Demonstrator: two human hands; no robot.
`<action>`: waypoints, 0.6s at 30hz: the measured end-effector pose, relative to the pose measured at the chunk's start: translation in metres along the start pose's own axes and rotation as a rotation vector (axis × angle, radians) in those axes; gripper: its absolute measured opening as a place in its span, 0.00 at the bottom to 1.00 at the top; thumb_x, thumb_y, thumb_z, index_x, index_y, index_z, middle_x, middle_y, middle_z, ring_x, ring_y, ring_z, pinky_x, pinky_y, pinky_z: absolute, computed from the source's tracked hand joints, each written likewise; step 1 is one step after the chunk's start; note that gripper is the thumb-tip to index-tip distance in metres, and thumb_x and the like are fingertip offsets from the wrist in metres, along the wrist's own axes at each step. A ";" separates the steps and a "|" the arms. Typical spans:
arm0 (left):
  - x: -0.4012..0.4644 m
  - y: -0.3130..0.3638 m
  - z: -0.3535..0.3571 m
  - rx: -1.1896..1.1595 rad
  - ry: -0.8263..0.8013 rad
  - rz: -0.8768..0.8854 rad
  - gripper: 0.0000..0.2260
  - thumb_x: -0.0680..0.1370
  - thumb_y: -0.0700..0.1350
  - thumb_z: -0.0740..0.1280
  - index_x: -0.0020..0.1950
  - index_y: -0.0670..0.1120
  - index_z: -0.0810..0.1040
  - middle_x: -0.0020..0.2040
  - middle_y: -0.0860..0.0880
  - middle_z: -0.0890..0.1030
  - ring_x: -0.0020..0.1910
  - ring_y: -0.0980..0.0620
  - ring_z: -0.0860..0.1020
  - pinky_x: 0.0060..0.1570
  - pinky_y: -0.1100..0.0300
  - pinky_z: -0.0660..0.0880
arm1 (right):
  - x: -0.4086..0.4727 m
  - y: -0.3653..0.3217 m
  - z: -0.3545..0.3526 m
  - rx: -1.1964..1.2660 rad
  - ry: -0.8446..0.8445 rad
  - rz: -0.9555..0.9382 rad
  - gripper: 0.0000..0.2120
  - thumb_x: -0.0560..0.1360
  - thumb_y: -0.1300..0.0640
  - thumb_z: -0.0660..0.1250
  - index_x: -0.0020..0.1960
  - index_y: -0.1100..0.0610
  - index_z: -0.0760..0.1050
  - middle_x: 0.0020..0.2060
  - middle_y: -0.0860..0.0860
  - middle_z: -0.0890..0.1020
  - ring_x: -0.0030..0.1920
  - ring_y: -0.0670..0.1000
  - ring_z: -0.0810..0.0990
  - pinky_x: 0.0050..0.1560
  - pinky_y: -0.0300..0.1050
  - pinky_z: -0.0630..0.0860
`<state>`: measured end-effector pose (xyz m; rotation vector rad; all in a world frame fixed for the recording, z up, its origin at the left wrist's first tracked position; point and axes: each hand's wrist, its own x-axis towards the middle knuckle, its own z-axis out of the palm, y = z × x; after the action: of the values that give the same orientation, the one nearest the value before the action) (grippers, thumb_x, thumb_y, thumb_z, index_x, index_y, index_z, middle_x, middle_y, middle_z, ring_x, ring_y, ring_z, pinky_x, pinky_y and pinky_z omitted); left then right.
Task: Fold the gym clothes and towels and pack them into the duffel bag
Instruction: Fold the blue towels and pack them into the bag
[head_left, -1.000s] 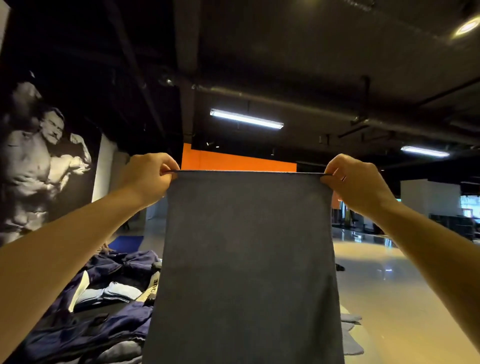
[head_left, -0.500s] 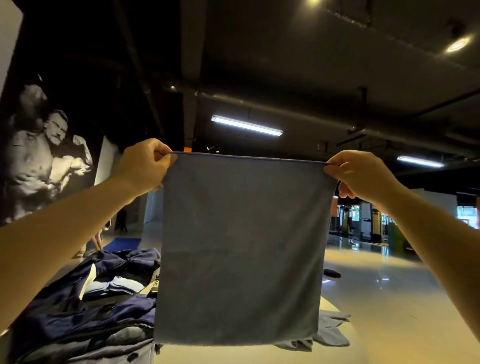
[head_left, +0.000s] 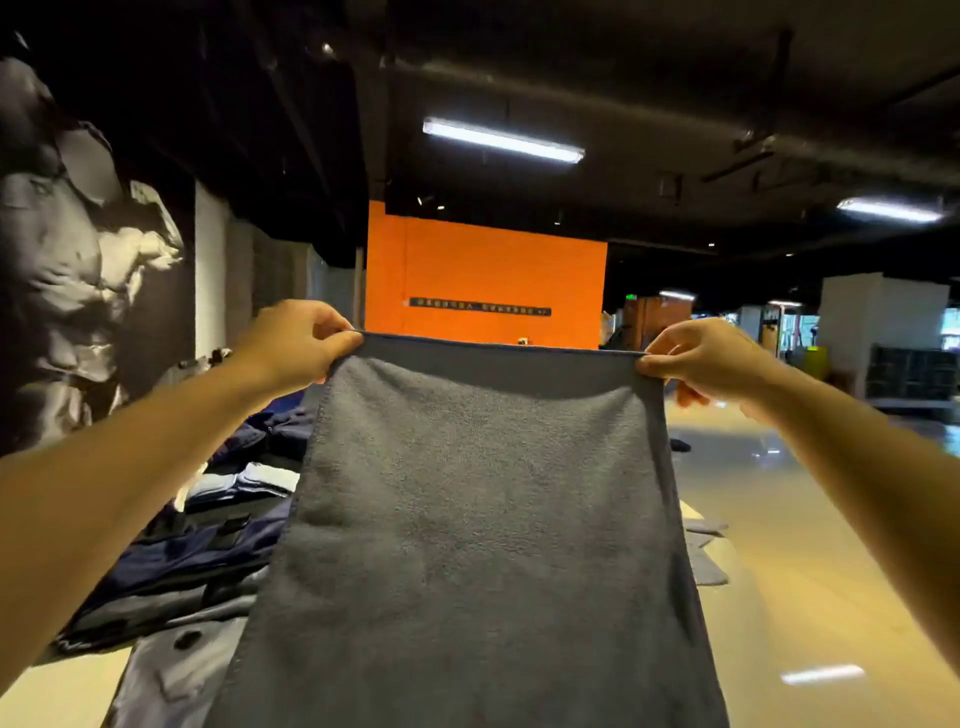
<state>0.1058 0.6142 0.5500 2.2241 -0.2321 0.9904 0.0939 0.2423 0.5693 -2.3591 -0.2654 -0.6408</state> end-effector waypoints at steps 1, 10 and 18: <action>-0.001 -0.018 0.016 0.028 -0.030 -0.029 0.04 0.77 0.45 0.69 0.47 0.45 0.80 0.39 0.48 0.80 0.32 0.55 0.74 0.39 0.59 0.71 | 0.006 0.013 0.018 -0.003 -0.029 0.034 0.05 0.76 0.57 0.68 0.45 0.58 0.77 0.36 0.57 0.80 0.30 0.51 0.77 0.29 0.41 0.72; -0.034 -0.137 0.146 -0.187 -0.269 -0.351 0.08 0.79 0.39 0.67 0.40 0.46 0.78 0.37 0.42 0.81 0.26 0.53 0.80 0.29 0.62 0.78 | 0.030 0.117 0.157 0.074 -0.175 0.317 0.05 0.79 0.58 0.64 0.50 0.60 0.75 0.43 0.57 0.81 0.36 0.52 0.82 0.32 0.41 0.80; -0.097 -0.136 0.130 -0.496 -0.372 -0.428 0.06 0.76 0.40 0.66 0.43 0.50 0.80 0.40 0.46 0.84 0.37 0.47 0.84 0.35 0.64 0.80 | -0.033 0.139 0.163 0.426 -0.184 0.312 0.08 0.73 0.51 0.68 0.48 0.54 0.75 0.47 0.58 0.82 0.38 0.52 0.83 0.33 0.37 0.80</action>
<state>0.1714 0.6214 0.3490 1.8646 -0.1359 0.2461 0.1757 0.2439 0.3685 -1.9878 -0.0961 -0.1922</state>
